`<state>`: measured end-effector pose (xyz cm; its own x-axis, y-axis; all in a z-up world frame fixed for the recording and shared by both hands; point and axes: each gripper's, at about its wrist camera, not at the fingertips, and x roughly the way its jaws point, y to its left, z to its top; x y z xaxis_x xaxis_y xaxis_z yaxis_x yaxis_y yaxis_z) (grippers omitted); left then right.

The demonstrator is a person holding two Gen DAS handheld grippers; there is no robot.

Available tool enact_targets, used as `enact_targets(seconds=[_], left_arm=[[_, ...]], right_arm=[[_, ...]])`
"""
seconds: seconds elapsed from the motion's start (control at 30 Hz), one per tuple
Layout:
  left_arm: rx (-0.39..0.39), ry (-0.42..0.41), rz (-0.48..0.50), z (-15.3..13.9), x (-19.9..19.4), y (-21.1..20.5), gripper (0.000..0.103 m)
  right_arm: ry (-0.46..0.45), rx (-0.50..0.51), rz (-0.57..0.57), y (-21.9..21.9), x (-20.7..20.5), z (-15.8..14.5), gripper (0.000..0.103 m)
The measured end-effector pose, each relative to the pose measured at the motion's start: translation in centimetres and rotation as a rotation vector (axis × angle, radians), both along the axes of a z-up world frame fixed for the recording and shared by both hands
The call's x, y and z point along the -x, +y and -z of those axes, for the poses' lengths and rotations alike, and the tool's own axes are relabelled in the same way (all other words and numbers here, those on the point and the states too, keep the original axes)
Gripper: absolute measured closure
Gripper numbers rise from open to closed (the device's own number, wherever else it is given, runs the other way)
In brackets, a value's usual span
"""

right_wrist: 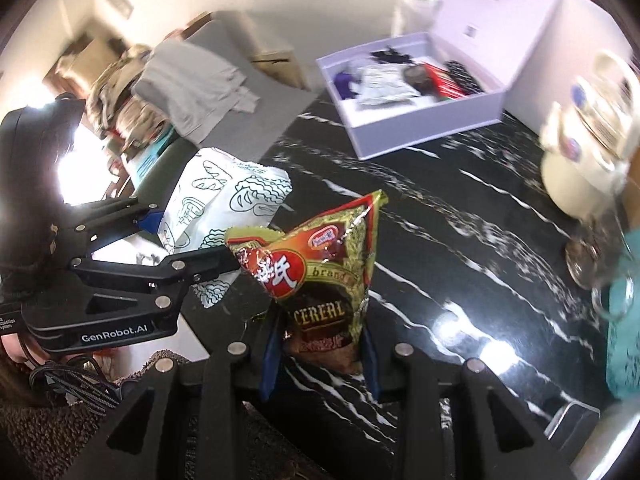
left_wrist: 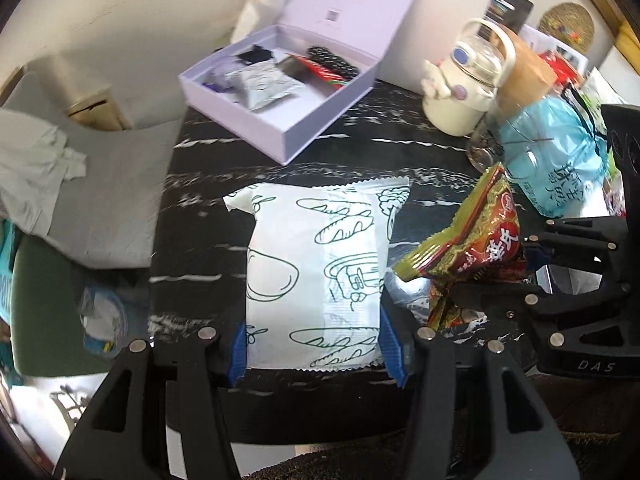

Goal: Organize objects
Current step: 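Carry the white packet and gold snack bag over the gift box with both tools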

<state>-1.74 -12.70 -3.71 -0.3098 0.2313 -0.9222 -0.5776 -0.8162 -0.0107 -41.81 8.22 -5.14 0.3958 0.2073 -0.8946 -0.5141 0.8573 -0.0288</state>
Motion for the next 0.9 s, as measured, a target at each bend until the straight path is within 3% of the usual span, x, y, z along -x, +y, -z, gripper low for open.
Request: enact_targets(seconds=[0.33,0.4,0.9], left_arm=[[0.023,0.041,-0.025,-2.2,-0.6,-1.4,0.052],[0.024,0.055,-0.005,-2.8,-0.3,-1.1,0.052],[0.016,0.068,0.066,-4.2,4.5,1.5,0.052]], right_arm=[[-0.011,-0.013,-0.075,1.7,0.6,-0.7,0.070],[-0.063,-0.030,-0.104,1.6,0.9,-1.2,0.070],[-0.092,-0.010,-0.077,2.5,-3.0,-3.4,0.070]])
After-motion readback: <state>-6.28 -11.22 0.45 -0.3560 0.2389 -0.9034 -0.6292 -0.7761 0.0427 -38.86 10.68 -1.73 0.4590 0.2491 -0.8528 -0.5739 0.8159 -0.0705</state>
